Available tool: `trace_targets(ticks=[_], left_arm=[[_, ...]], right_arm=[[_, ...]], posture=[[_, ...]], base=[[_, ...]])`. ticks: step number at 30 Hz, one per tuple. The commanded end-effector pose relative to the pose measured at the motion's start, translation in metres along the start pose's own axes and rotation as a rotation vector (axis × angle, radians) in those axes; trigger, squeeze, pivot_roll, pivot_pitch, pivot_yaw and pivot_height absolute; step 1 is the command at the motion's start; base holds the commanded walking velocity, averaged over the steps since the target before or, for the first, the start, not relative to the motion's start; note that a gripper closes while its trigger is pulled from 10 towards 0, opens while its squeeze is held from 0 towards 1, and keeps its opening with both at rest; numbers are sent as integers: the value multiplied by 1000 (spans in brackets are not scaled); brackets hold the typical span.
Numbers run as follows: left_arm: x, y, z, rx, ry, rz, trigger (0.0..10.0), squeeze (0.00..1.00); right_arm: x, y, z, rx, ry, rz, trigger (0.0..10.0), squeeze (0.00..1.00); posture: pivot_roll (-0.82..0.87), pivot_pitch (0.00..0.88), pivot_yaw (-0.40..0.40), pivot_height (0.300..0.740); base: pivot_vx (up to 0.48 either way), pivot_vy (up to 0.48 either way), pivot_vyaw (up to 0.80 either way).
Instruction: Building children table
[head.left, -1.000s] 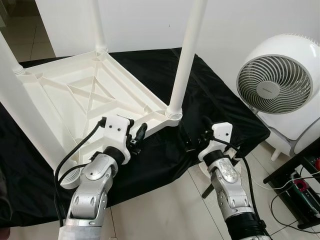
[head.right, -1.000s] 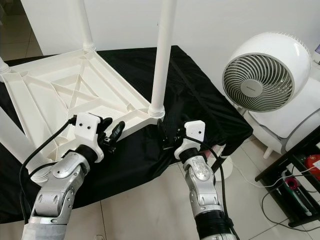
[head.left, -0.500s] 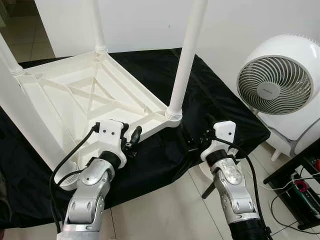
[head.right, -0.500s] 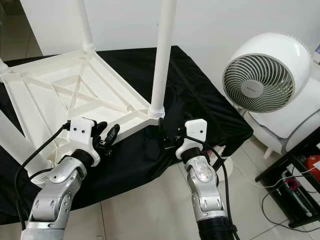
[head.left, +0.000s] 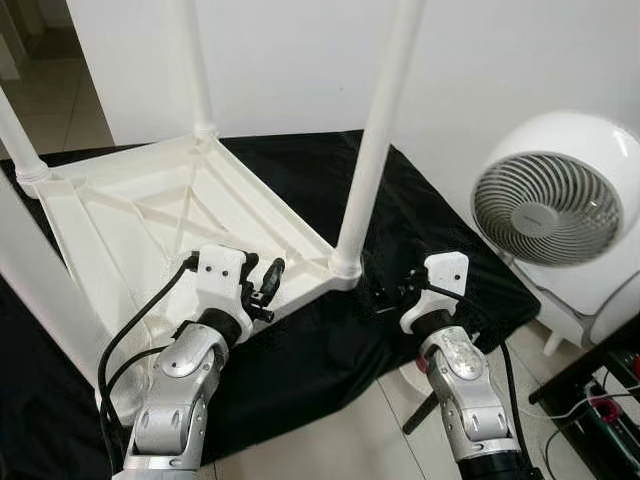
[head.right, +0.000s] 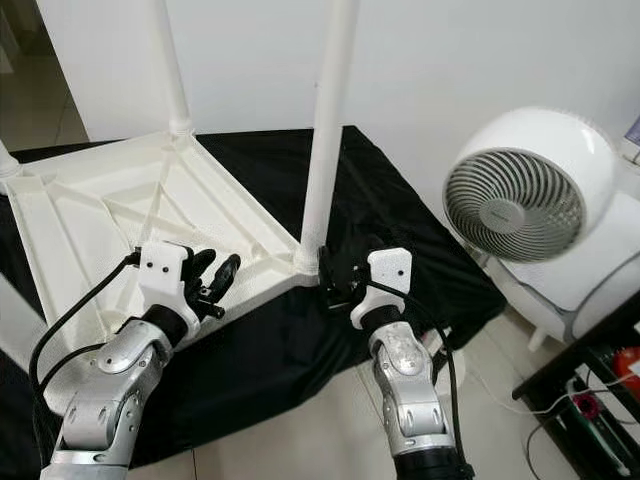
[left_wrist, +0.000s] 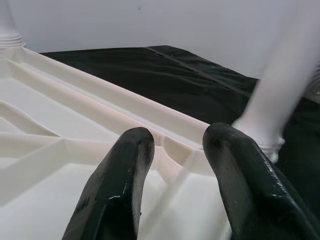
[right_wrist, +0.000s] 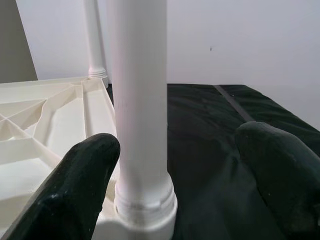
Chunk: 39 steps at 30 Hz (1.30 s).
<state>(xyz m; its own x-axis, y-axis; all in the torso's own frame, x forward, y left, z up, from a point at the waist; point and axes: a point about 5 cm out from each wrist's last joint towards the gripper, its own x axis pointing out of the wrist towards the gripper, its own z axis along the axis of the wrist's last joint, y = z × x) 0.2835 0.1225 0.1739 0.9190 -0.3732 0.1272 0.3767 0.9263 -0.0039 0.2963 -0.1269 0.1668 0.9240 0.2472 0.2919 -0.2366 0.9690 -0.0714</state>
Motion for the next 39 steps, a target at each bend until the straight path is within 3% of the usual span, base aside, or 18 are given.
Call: trace_targets(ticks=[1, 18, 21, 30, 39], left_arm=[[1, 3, -1, -7, 1, 49, 10000, 0], [-1, 1, -2, -19, 12, 50, 10000, 0], [-2, -3, -6, -11, 43, 13, 10000, 0], [-16, -35, -21, 64, 147, -289, 10000, 0], [-20, -43, -28, 83, 193, -348, 10000, 0]], right_arm=[[-3, -1, -1, -10, 16, -3, 10000, 0], [-6, 1, -2, -11, 35, 21, 10000, 0], [-6, 1, -3, -8, 45, 42, 10000, 0], [9, -21, -8, -38, 101, 157, 10000, 0], [26, -24, -19, -35, 157, 324, 10000, 0]], posture=[[53, 78, -43, 740], [52, 84, -42, 740], [51, 85, -41, 740], [51, 88, -43, 740], [58, 89, -43, 740]], base=[[304, 0, 0], [18, 0, 0], [0, 0, 0], [0, 0, 0], [0, 0, 0]])
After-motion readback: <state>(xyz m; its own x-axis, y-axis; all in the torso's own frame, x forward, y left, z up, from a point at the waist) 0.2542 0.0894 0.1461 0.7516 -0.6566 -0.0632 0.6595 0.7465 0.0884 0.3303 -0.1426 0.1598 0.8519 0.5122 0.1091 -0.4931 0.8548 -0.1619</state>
